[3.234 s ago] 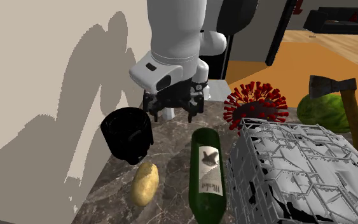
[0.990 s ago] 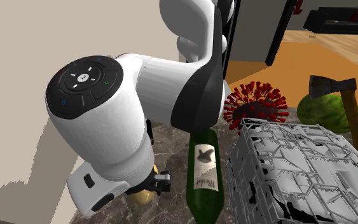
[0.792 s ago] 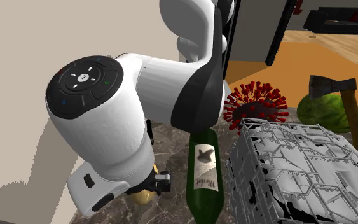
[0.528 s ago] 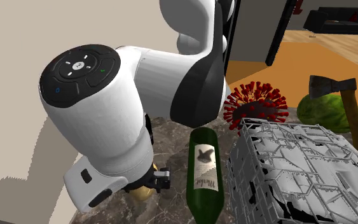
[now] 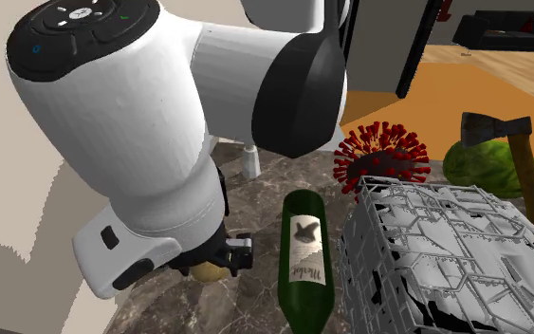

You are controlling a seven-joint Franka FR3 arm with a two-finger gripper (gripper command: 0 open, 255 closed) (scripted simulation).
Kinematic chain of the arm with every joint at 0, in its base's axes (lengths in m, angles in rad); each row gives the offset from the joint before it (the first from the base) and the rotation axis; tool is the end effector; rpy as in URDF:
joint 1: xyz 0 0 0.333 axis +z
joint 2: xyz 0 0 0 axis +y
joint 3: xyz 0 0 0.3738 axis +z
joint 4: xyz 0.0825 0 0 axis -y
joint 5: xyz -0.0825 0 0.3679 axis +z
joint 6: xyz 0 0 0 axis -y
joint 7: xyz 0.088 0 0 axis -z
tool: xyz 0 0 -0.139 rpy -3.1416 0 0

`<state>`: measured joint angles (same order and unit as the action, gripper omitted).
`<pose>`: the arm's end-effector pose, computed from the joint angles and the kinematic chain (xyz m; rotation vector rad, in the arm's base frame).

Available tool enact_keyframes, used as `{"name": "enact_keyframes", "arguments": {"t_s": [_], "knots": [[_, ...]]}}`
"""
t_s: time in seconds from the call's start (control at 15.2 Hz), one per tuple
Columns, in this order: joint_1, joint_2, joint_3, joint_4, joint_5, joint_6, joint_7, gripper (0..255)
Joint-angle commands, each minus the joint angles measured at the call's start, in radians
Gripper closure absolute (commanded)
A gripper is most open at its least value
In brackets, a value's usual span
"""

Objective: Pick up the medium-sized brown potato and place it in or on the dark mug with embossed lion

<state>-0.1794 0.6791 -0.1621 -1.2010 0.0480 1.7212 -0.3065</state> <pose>0.7084 -0.2112 0.3915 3.1250 -0.0282 -0.2522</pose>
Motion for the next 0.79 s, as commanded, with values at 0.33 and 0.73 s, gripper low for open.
{"name": "enact_keyframes", "arguments": {"t_s": [0.33,0.73], "knots": [[-0.004,-0.007,-0.001,0.086,-0.001,-0.093,-0.001,255],[-0.009,0.000,-0.002,0.179,-0.001,-0.179,-0.002,255]]}}
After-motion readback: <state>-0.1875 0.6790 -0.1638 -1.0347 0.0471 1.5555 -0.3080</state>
